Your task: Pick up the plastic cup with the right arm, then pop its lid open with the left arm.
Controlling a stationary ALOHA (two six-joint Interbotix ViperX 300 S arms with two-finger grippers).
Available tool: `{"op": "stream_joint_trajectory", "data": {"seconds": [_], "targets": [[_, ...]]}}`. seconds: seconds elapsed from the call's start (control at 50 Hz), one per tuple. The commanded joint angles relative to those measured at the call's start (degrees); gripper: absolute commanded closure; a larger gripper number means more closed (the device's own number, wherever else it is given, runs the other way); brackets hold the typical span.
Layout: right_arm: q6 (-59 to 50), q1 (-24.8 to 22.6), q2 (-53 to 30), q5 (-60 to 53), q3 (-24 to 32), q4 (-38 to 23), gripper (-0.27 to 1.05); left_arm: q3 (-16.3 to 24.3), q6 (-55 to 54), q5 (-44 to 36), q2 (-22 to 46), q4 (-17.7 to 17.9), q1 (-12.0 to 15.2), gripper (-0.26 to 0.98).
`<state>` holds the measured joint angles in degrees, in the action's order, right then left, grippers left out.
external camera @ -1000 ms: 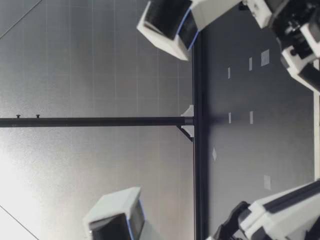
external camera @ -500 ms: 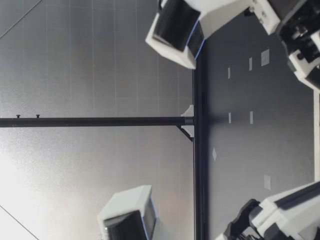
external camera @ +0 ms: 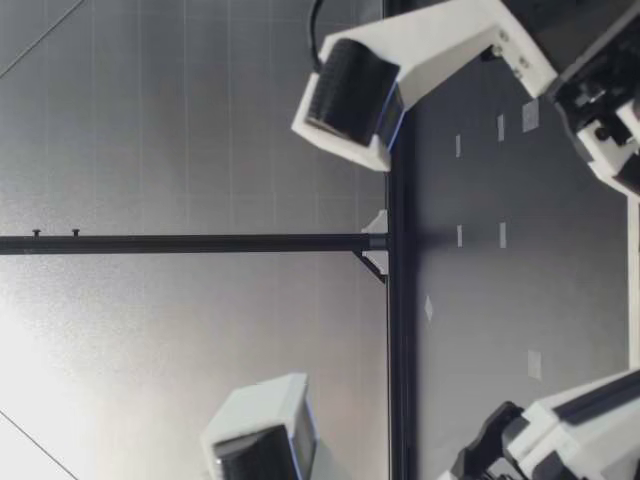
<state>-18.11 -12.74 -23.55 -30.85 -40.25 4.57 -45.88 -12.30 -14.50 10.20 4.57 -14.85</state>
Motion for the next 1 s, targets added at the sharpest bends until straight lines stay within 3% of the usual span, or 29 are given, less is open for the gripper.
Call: {"op": "stream_joint_trajectory", "data": {"seconds": [0.0, 0.38, 0.52, 0.6, 0.68, 0.76, 0.84, 0.98], "targets": [[-0.09, 0.18, 1.85, 0.62, 0.62, -0.53, 0.39, 0.44, 0.00, -0.53, -2.02, 0.00, -0.18, 0.81], [-0.09, 0.18, 2.37, 2.29, 0.44, -0.97, 0.51, -0.79, 0.00, -1.14, -6.42, 0.00, -0.18, 0.81], [-0.09, 0.18, 2.99, 1.41, -0.09, -1.05, 0.52, -3.25, -0.79, -5.89, -9.05, 0.35, -0.18, 0.81], [0.44, 0.18, 4.48, -0.70, -1.41, -1.14, 0.52, -5.98, -2.55, -12.57, -10.37, 3.78, -0.18, 0.81], [2.11, 0.26, 7.82, -9.05, -5.10, -1.32, 0.52, -10.63, -6.33, -25.05, -11.87, 10.72, -0.18, 0.81], [4.66, 0.62, 11.07, -21.45, -9.76, -1.05, 0.54, -14.59, -13.36, -36.04, -12.66, 14.59, -0.35, 0.81], [6.68, 1.14, 12.92, -34.63, -14.33, -0.26, 0.57, -16.17, -23.73, -42.89, -12.57, 14.68, -0.35, 0.81], [8.26, 2.46, 13.18, -48.16, -17.75, 0.62, 0.60, -14.68, -39.81, -45.88, -11.95, 13.54, -0.35, 0.81]]}}
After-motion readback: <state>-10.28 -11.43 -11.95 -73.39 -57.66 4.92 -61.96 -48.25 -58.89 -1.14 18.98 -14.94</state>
